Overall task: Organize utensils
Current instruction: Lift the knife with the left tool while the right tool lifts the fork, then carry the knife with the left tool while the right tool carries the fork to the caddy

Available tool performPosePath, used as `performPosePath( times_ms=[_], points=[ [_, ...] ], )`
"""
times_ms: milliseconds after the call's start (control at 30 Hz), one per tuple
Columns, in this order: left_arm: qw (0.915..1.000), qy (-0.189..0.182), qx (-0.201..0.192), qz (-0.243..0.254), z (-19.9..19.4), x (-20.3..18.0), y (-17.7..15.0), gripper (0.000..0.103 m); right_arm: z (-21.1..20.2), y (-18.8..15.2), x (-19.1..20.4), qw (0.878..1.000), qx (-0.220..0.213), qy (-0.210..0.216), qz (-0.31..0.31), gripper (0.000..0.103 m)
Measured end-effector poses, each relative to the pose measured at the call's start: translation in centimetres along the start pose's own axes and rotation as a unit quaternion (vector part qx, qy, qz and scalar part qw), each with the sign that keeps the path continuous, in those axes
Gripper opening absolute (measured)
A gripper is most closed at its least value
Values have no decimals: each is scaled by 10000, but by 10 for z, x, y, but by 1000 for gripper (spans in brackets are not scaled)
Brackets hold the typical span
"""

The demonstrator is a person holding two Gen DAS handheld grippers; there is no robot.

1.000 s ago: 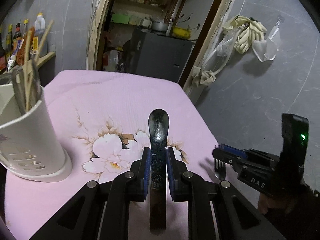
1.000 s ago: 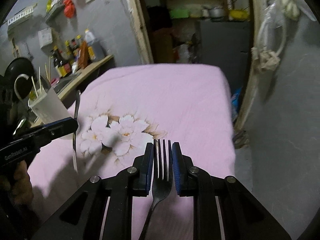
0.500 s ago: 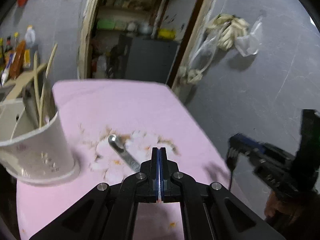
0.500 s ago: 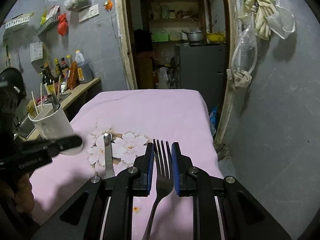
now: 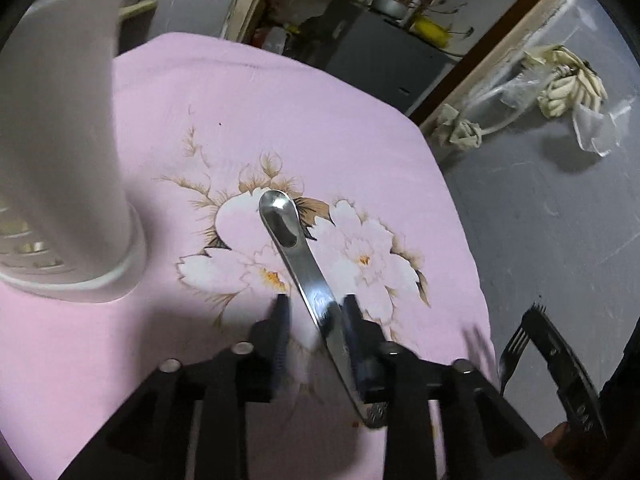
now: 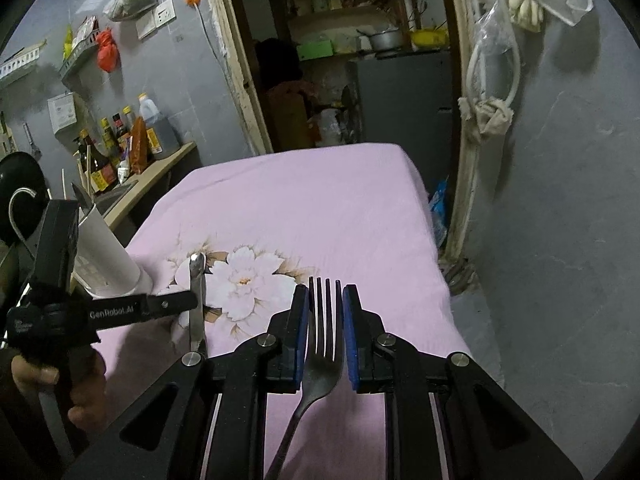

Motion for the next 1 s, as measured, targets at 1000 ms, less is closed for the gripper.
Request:
performPosePath(
  times_ms=[1000],
  points=[
    [9938,49,-678,877,-58,-42,-20,13,-47,-1,23,9986,-528,62,-46,2]
  ],
)
Point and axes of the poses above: each gripper's, at about its wrist camera, not at the fingertips, and z roughly the way its jaws point, x to its left, y to its top, the point moved 5 cm from there along z, roughly the way its jaws point, and after that the axes turned 15 degrees about x, right-handed, at the moved point
